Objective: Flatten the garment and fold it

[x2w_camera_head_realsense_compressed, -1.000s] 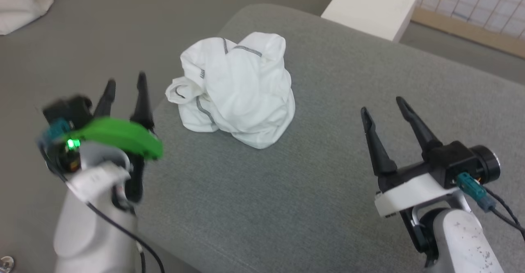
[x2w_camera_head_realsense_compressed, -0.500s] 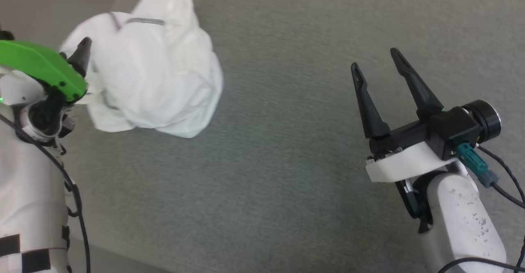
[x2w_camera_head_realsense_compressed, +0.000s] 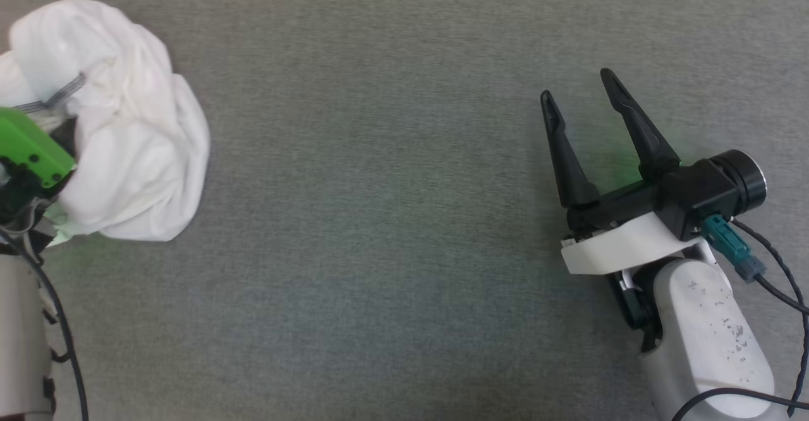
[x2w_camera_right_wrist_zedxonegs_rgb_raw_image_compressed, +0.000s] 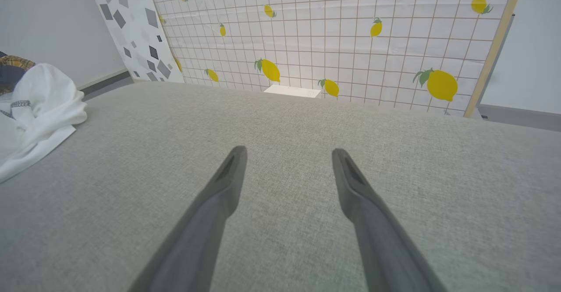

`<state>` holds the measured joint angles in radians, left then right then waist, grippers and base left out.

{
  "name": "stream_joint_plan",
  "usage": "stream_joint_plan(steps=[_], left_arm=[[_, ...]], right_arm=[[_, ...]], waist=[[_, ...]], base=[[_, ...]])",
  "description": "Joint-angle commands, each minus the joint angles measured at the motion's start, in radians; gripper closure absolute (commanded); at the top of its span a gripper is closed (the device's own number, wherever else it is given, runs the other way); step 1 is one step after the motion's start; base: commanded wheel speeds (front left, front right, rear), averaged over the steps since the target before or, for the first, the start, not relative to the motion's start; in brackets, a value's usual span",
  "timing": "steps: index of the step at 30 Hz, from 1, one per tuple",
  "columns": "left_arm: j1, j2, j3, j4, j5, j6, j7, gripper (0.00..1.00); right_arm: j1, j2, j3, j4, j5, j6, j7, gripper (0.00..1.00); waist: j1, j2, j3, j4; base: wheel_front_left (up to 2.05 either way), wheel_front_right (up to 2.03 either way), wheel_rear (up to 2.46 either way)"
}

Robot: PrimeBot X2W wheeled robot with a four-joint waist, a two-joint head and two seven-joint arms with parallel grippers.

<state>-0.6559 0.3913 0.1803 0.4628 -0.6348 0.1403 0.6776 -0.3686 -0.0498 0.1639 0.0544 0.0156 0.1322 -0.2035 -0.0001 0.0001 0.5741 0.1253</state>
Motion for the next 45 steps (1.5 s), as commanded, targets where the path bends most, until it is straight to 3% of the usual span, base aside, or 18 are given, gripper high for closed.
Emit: stream_joint_plan(steps=[1,2,4,8,12,16,25,32,39,45], left_arm=[[0.072,-0.074,-0.042,0.043,0.001,-0.002,0.035,0.36],[0.079,-0.071,-0.043,0.031,0.009,-0.004,0.017,1.0],[0.082,-0.054,-0.039,0.002,0.041,-0.005,-0.068,1.0],[0.057,-0.003,-0.01,-0.033,0.156,0.013,-0.412,1.0],[0.022,0.02,-0.007,-0.045,0.222,-0.001,-0.68,1.0],[-0.008,0.035,-0.035,-0.082,0.279,-0.022,-0.85,1.0],[-0.101,-0.016,-0.152,-0.249,0.34,-0.059,-0.915,1.0],[-0.167,-0.121,-0.277,-0.323,0.321,-0.106,-0.876,1.0],[-0.217,-0.276,-0.388,-0.274,0.266,-0.143,-0.88,1.0],[-0.209,-0.332,-0.493,-0.181,0.188,-0.165,-0.864,1.0]], right_arm=[[-0.014,0.0,-0.002,0.003,0.007,-0.002,-0.009,0.0],[-0.011,0.0,-0.004,0.007,0.009,-0.002,-0.011,0.0],[-0.005,0.0,-0.008,0.015,0.012,-0.002,-0.014,0.0],[0.014,0.0,-0.018,0.037,0.021,-0.002,-0.02,0.0],[0.046,0.0,-0.03,0.056,0.037,-0.002,-0.027,0.0],[0.088,0.0,-0.039,0.073,0.057,-0.002,-0.03,0.0],[0.172,0.0,-0.068,0.081,0.088,-0.002,-0.025,0.0],[0.227,0.0,-0.1,0.064,0.09,-0.002,-0.004,0.0],[0.247,0.0,-0.107,0.039,0.091,-0.002,0.017,0.0],[0.256,0.0,-0.103,0.032,0.1,-0.002,0.022,0.0]], waist=[[0.0001,-0.0001,0.004,-0.023],[0.0001,-0.0001,-0.008,-0.02],[0.0001,-0.0001,-0.036,-0.013],[0.0001,-0.0001,-0.115,0.0],[0.0001,-0.0001,-0.212,0.007],[0.0001,-0.0001,-0.31,0.001],[0.0001,-0.0001,-0.454,-0.077],[0.0001,-0.0001,-0.5,-0.181],[0.0001,-0.0001,-0.502,-0.298],[0.0001,-0.0001,-0.488,-0.378]], base=[[0.0,0.0,0.0],[0.0,0.0,0.0],[0.0,0.0,0.0],[0.0,0.0,0.0],[0.0,0.0,0.0],[0.0,0.0,0.0],[0.0,0.0,0.0],[0.0,0.0,0.0],[0.0,0.0,0.0],[0.0,0.0,0.0]])
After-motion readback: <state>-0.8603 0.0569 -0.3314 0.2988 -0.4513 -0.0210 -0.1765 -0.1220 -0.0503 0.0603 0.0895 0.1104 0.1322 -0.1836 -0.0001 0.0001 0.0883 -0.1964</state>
